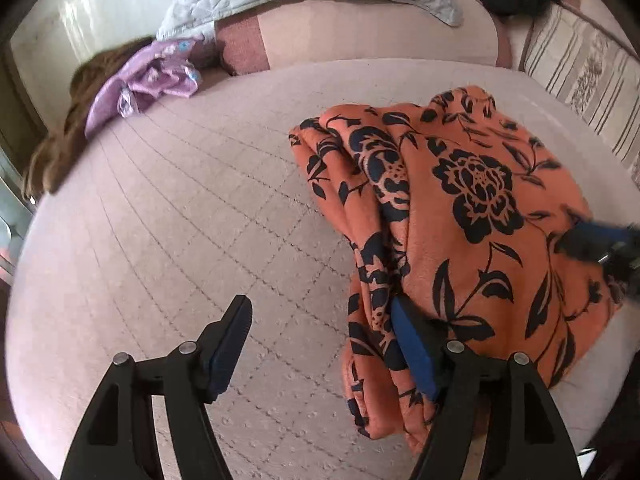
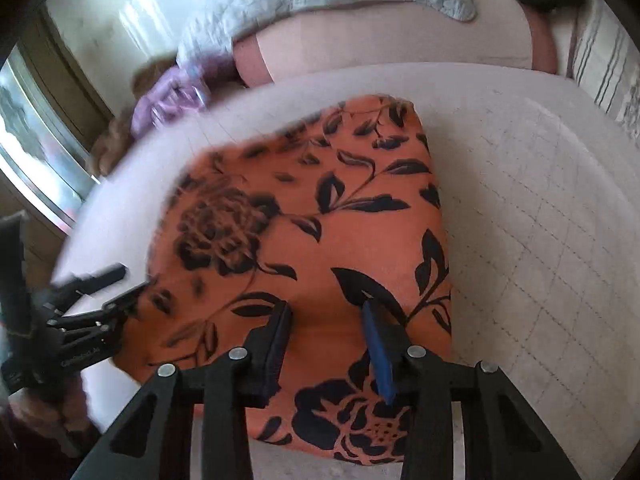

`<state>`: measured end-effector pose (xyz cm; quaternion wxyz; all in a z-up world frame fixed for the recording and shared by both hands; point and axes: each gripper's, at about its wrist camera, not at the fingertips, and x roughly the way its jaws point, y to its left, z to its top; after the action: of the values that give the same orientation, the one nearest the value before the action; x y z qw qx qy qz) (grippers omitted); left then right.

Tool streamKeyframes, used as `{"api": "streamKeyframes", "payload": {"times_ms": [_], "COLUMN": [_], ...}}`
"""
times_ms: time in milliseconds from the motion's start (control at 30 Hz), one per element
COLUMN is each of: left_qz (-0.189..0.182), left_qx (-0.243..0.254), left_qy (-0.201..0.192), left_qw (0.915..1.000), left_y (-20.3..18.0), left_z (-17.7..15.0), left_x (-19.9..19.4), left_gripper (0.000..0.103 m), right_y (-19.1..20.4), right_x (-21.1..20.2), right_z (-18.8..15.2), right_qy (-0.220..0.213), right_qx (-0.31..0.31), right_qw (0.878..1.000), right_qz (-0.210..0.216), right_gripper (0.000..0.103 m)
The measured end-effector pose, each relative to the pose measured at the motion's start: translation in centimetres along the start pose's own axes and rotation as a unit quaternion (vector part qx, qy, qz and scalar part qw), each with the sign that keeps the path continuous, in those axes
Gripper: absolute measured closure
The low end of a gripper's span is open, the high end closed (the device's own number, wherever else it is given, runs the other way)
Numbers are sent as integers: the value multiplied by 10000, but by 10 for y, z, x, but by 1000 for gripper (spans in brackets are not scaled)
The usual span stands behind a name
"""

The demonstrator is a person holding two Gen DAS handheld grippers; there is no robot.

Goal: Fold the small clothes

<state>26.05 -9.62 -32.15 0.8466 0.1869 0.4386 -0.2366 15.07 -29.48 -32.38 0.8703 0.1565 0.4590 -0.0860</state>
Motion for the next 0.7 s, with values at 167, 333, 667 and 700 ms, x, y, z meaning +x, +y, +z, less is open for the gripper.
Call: {"api": "streamKeyframes", "payload": {"times_ms": [167,333,667,700], "left_qz": [435,765,1383,1429], "left_qx": [-175,-320,-688,-710], "left_qy": [-378,-984,-2334,-2410], "left_qw": [9982,9917,9600,9573], "left_y": [-2,-13,-17,-18], "left_z": [-3,-10,-8,-9], "left_x": [-44,-112,-253,-262], "left_gripper": [31,21,3,2], "right_y": [10,36,55,57], "right_x": [-42,-98,-222,-234], "right_z": [0,-15,-7,-7], "right_qy": [-346,-982,-2208,-2316], "right_qx": [204,-253,-460,-453], "right_qw": [9990,9946,9734,9708], "right_qz": [191,-230,-407,-431], "right_gripper": [60,55,47,45]}}
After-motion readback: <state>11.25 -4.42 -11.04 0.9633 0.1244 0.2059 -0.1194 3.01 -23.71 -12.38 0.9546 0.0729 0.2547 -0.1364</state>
